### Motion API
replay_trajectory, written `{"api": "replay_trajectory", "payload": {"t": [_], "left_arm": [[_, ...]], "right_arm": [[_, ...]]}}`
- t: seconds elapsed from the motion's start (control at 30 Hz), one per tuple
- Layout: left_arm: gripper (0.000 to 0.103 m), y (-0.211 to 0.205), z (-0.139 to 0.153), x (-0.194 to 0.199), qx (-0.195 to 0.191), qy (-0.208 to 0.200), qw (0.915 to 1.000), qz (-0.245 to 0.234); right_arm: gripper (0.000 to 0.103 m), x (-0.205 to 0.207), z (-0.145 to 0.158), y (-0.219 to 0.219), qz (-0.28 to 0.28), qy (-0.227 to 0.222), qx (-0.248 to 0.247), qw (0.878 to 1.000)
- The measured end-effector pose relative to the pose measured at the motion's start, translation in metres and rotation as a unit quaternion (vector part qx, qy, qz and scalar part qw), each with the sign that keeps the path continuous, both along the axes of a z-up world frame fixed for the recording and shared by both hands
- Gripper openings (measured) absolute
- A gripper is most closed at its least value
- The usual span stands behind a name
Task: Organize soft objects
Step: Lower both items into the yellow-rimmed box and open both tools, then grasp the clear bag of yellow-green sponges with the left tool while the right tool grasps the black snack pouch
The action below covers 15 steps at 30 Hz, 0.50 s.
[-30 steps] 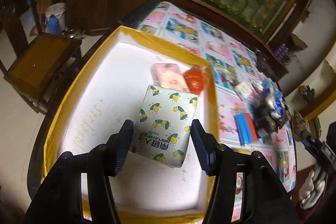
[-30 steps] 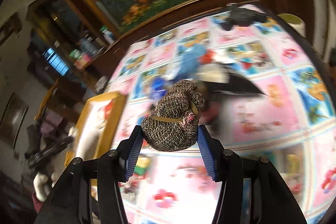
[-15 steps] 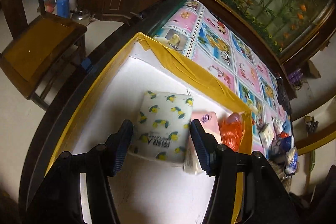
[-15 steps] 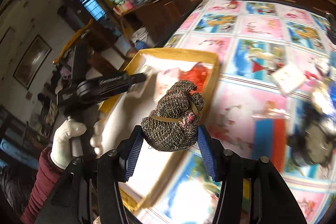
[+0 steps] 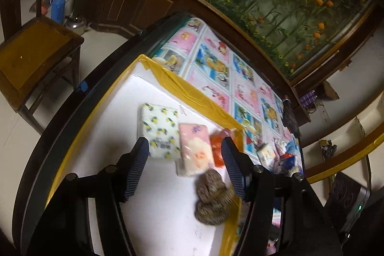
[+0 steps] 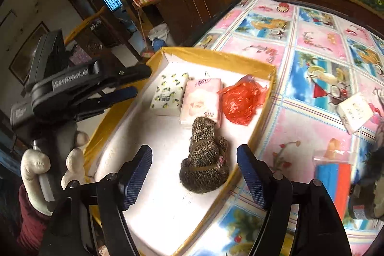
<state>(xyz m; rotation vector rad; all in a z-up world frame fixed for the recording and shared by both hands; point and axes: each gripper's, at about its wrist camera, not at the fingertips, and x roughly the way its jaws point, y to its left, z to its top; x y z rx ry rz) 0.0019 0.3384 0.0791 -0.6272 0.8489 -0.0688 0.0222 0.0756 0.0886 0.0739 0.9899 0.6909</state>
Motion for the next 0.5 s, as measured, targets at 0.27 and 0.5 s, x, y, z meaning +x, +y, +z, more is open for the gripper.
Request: {"api": "replay_trajectory", "payload": {"t": [0.27, 0.5], "left_arm": [[0.070, -0.082, 0.034, -0.054, 0.037, -0.053, 0.9956, -0.068], [0.070, -0.174, 0.000, -0.074, 0.035, -0.017, 0.9878, -0.151]], "right_arm": [[0.082, -0.062, 0.028, -0.149, -0.111, -0.060, 0.034, 0.991], [0.086, -0.119, -0.006, -0.265, -0.218, -0.036, 0.057, 0.974]]}}
